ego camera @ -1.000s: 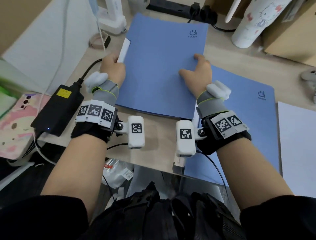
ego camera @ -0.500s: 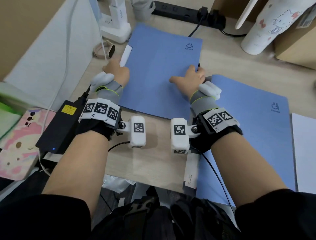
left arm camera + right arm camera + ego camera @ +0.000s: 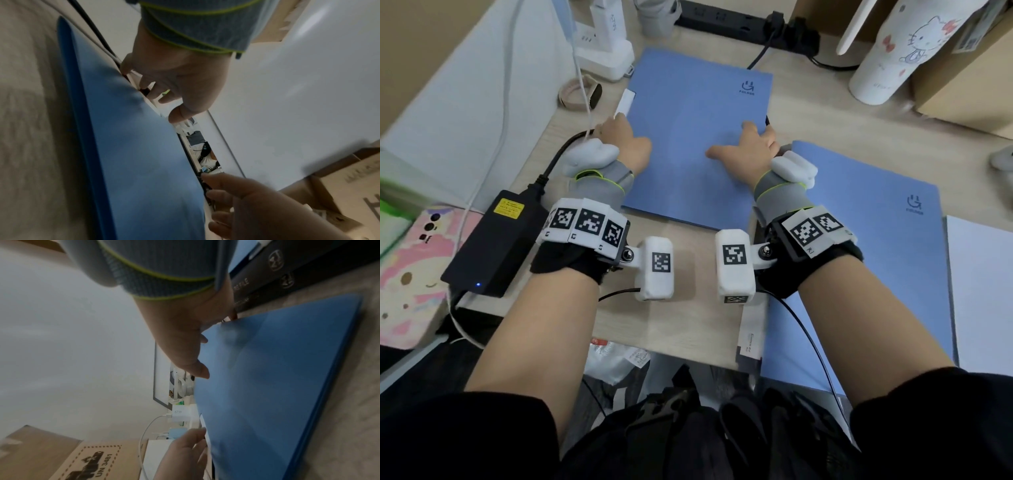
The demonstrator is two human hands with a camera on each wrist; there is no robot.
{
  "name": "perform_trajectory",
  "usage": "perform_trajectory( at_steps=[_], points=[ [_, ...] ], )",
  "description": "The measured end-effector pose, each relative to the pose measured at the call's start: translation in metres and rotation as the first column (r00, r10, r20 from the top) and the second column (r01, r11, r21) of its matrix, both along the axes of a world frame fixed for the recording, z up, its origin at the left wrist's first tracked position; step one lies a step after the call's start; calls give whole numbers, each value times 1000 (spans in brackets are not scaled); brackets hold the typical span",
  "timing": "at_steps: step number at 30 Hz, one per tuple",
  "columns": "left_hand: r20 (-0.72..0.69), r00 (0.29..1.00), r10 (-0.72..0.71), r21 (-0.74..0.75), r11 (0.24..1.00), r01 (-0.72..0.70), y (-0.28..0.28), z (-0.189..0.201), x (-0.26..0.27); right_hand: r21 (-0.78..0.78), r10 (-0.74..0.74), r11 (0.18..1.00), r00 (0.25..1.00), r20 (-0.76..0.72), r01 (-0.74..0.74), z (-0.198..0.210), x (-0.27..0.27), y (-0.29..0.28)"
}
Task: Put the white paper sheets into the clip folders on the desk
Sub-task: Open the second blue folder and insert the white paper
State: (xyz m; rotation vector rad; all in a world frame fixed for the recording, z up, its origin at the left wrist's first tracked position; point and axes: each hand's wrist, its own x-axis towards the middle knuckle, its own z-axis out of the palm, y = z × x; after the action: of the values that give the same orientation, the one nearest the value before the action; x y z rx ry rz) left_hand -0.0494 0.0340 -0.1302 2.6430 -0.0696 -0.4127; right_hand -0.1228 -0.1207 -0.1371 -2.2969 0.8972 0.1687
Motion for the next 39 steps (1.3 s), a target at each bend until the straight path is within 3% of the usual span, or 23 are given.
perform_trajectory(
  at_steps=[6,15,23,28,34,39],
  points=[
    [22,995,-96,-82,992,98,-21,14,-28,74,21,997,985,172,-34,21,-21,-5],
    [3,976,-217,-396,896,201,-46,28,-93,251,-11,963,911,411,-102,52,-81,-14],
    [-24,941,-336,-478,831,285,-69,32,-152,152,0,985,879,476,-82,70,-141,-27],
    [-27,934,-355,-461,834,303,-85,30,-184,103,-59,995,873,484,10,58,-176,-41],
    [20,935,-355,-336,878,341,-104,20,-205,2,-151,986,899,411,164,35,-215,-64],
    [93,952,-293,-247,919,307,-109,10,-213,-195,-199,955,971,136,223,12,-245,-91]
  ],
)
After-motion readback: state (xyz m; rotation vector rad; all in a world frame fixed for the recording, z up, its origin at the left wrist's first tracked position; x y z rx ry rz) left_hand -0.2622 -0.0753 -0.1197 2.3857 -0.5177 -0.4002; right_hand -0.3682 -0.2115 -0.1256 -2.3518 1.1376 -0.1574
